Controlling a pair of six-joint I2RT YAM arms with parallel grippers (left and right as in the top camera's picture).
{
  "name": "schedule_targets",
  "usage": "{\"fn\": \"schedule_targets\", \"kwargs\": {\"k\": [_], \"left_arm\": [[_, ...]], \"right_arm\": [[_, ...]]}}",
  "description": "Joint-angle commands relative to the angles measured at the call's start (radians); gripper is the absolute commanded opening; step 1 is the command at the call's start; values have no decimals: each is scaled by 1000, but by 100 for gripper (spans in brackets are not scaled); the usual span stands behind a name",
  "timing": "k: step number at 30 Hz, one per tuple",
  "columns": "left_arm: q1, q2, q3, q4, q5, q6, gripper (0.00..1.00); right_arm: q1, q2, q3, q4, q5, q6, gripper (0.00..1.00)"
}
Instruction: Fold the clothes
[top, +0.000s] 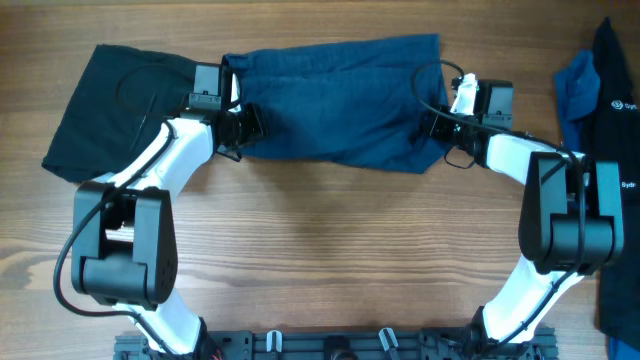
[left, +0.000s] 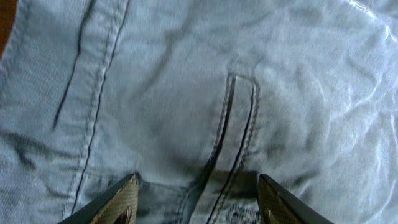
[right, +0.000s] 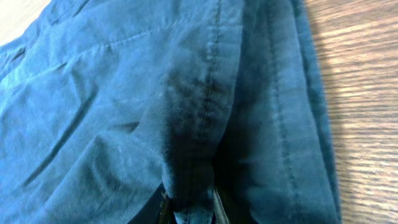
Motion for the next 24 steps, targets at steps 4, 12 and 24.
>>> {"fn": "schedule_targets", "kwargs": {"k": [4,12,24], "left_arm": [[-5,-100,5,-74,13,48,60],[-5,-280,5,-166,12,58,62],[-5,-414,5,-283,10,58,70]], "right_arm": [[0,13,-13,-473,435,278,4],[11,-277,-13,-732,267,121,4],[-67,-451,-20,-621,311,32,75]]}}
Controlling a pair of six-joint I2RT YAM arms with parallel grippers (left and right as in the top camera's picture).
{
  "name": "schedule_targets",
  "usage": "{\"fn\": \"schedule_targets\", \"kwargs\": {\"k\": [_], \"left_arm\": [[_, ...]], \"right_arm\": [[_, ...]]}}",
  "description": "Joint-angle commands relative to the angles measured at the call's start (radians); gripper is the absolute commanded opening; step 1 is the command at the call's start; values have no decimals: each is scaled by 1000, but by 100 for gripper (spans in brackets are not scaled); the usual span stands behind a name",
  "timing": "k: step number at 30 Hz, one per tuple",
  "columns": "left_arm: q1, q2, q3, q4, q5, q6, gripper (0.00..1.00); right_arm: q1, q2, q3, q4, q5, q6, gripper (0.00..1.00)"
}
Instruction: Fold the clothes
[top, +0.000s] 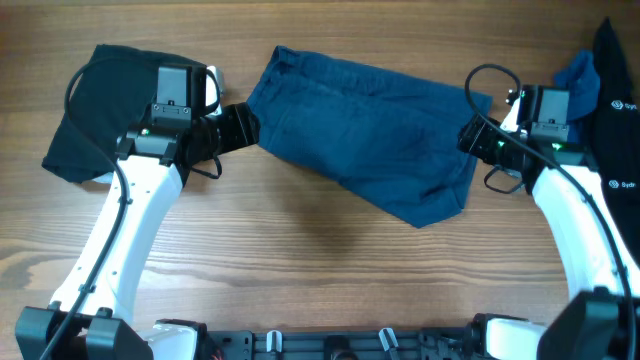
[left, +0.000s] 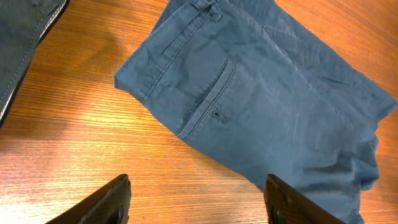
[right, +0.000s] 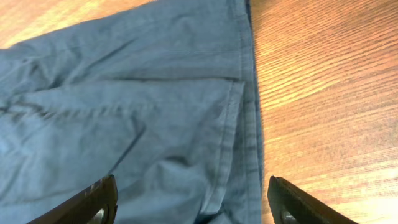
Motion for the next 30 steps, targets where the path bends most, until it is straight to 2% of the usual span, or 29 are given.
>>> {"fn": "schedule_targets", "kwargs": {"k": [1,4,5,8,10,12,15,16,18,20,25,27,30], "left_arm": [[-5,-16,5,-3,9,13,70],[-5,-16,5,8,9,13,70],[-5,-16,5,8,9,13,71],[-5,-16,5,8,9,13,72],[-5,-16,5,9,9,13,73],[-5,-16,5,14,9,13,73],[-5,-16,5,16,9,13,73],[-5,-16,5,16,9,13,73],[-5,-16,5,16,9,13,74],[-5,-16,5,17,9,13,75],[-5,-16,5,39,8,13,75],[-5,-15,5,51,9,13,75],[-5,-15,5,74,9,13,76]], "right_arm": [[-11,121,-5,55,11,-18,74],[-11,243,-5,115,-43,-18,65],[-11,286,-4,152,-78,-18,56],[-11,338,-4,195,-98,36,41],[-11,348,-4,215,-111,76,31],[-11,345,-4,243,-143,77,28],[-12,328,-1,256,-154,76,8],[-13,312,2,261,-165,52,4],[-13,246,8,284,-198,-15,4],[-22,103,14,285,-220,-76,5],[-21,-185,14,272,-214,-82,4],[-21,-227,14,269,-209,-102,3],[-21,-193,13,260,-167,-102,4]]}}
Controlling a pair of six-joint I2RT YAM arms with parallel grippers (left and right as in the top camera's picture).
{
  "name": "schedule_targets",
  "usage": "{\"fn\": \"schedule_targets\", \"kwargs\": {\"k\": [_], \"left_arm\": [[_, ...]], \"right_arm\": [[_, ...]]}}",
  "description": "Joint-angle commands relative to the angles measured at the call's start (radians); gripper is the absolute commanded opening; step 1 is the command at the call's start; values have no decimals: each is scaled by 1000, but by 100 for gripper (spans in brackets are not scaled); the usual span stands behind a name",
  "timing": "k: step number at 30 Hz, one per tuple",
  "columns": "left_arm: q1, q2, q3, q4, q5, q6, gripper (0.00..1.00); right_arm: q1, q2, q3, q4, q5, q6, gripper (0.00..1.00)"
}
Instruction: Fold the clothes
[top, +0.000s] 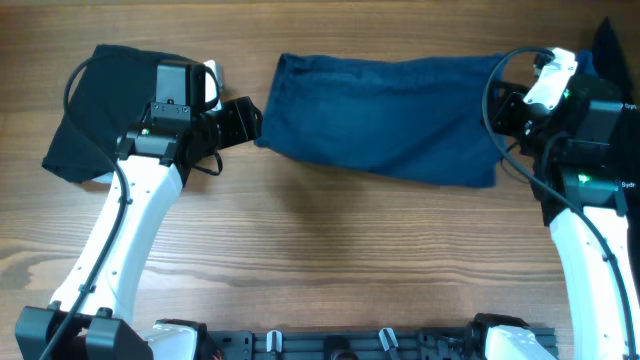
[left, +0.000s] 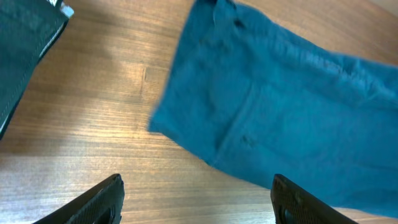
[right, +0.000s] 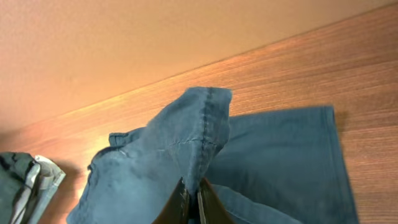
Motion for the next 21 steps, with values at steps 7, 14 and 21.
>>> {"fn": "schedule_targets", "kwargs": {"k": [7,14,21], "left_arm": [[-5,-15,5,39,9,13,77],[-5,-2,3,40,8,38,82],[-5,62,3,99,39,182,73]], "right_arm": [[-7,328,1,113,241,-20,4],[-37,618,1,434,262,-11,4],[-82,658,1,378,349,32,4]]}}
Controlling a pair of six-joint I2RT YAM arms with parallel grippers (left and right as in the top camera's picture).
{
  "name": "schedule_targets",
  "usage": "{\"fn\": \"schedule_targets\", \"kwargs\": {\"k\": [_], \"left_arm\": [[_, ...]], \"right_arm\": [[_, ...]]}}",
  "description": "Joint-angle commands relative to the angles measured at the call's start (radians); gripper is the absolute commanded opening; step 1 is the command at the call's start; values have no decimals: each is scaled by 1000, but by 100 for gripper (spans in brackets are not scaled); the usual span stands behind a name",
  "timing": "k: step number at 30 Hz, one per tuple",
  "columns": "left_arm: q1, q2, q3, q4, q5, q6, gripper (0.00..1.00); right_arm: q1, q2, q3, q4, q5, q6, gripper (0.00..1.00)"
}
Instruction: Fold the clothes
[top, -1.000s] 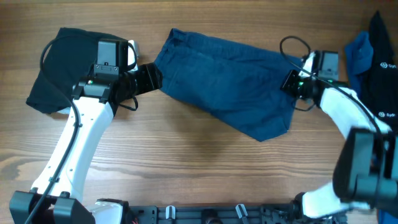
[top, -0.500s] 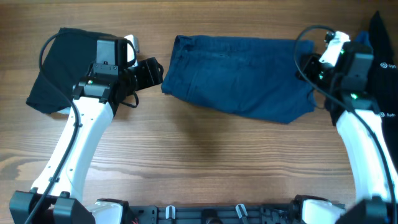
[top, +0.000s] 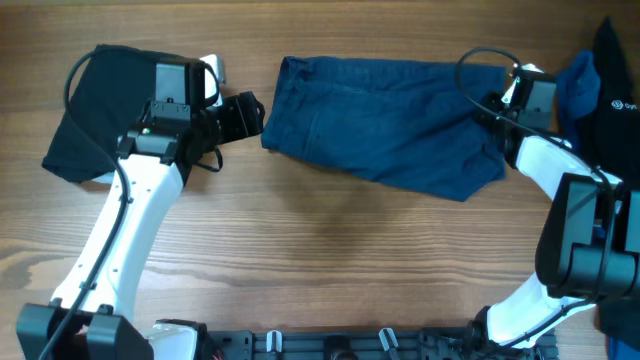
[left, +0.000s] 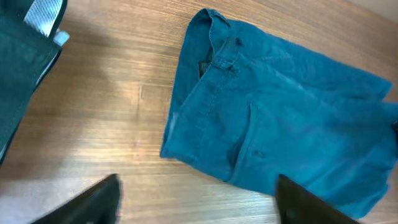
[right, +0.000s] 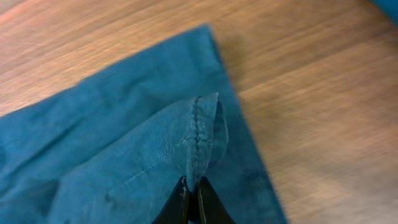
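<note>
Blue trousers (top: 385, 120) lie folded across the back middle of the table, waistband to the left (left: 214, 56). My right gripper (top: 497, 108) is at their right end, shut on a pinched fold of the hem (right: 202, 134). My left gripper (top: 250, 115) stands open just left of the waistband, over bare wood, its fingers wide apart at the bottom of the left wrist view with nothing between them.
A dark folded garment (top: 110, 95) lies at the back left under my left arm. More dark and blue clothes (top: 600, 90) are piled at the right edge. Bare wood fills the front half of the table.
My right gripper has come down and slightly left with the hem, from raised above the table to low over the trousers' right end. The trousers' right part now sags forward. The left gripper stays open.
Both grippers were on the trousers at the back of the table, the right one shut on them. Then both stood open with the trousers lying skewed. Then the right gripper held the hem raised at the far right; now it holds it low on the cloth.
</note>
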Motion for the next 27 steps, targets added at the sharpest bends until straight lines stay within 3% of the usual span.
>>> {"fn": "schedule_targets", "kwargs": {"k": [1,3,5,8,14,19,24,27], "left_arm": [[-9,58,3,79,38,159,75],[-23,90,3,169,38,217,89],[-41,132,3,254,38,249,94],[-55,241,26,347,37,284,93],[-56,533,240,373,83,301,88],[-90,648,335,409,101,302,77],[-106,673,335,449,102,301,47],[-107,679,335,431,116,301,45]], "right_arm": [[-33,12,4,0,3,19,4],[-40,12,4,-2,-73,16,4],[-40,10,4,-8,-114,10,4],[-40,3,4,-27,-198,-65,4],[-40,-45,4,-113,-237,-93,4],[-37,-89,4,-163,-239,-115,4],[-37,-102,4,-169,-239,-114,4],[-37,-102,4,-169,-239,-113,4]]}}
